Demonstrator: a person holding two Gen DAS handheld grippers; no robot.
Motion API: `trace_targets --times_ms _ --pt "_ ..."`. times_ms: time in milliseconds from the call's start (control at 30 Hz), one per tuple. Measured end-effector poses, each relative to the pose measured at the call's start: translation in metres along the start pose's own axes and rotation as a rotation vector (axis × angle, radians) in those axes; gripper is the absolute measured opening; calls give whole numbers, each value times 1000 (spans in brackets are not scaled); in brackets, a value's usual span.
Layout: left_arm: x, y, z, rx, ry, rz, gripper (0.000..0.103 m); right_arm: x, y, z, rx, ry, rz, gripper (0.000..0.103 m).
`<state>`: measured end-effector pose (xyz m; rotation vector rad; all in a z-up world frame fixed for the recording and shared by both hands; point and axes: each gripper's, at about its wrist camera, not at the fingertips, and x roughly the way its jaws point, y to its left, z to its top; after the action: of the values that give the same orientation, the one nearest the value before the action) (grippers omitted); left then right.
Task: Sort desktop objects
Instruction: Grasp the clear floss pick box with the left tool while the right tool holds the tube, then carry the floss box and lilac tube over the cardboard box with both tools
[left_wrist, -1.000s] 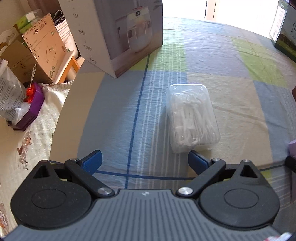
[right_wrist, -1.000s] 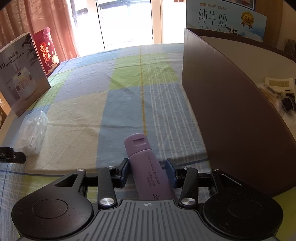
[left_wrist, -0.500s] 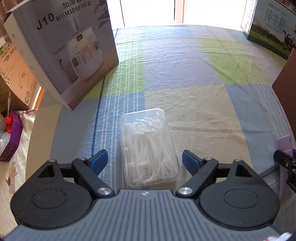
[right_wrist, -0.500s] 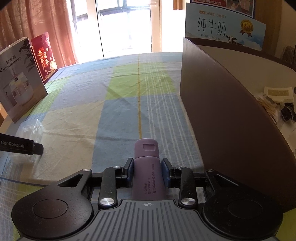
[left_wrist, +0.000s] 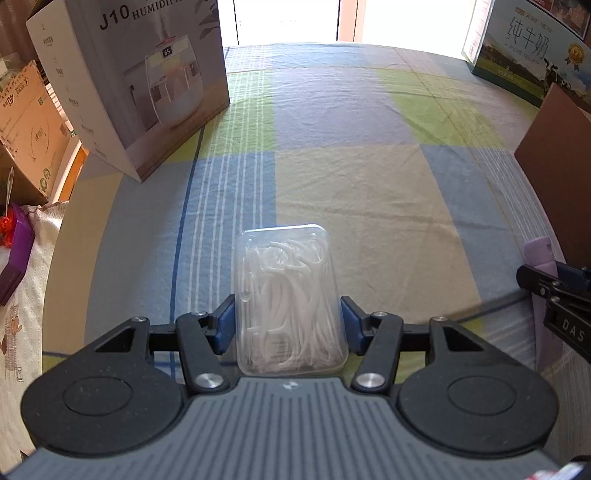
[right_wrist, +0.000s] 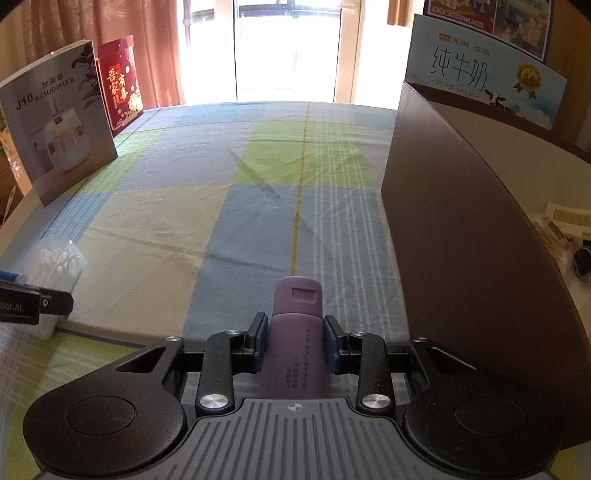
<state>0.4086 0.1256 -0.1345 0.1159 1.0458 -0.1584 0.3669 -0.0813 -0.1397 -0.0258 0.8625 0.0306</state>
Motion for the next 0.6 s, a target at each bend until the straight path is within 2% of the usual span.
trace_targets --times_ms 267,467,600 --pt "-26 -22 -47 42 33 -24 53 -19 -3 -21 -87 80 80 29" --pt "-44 -38 -78 77 62 -49 53 -50 -21 -53 -148 107 145 29" --pt "-58 -55 -96 94 72 -88 53 -72 -38 -75 -154 120 158 29"
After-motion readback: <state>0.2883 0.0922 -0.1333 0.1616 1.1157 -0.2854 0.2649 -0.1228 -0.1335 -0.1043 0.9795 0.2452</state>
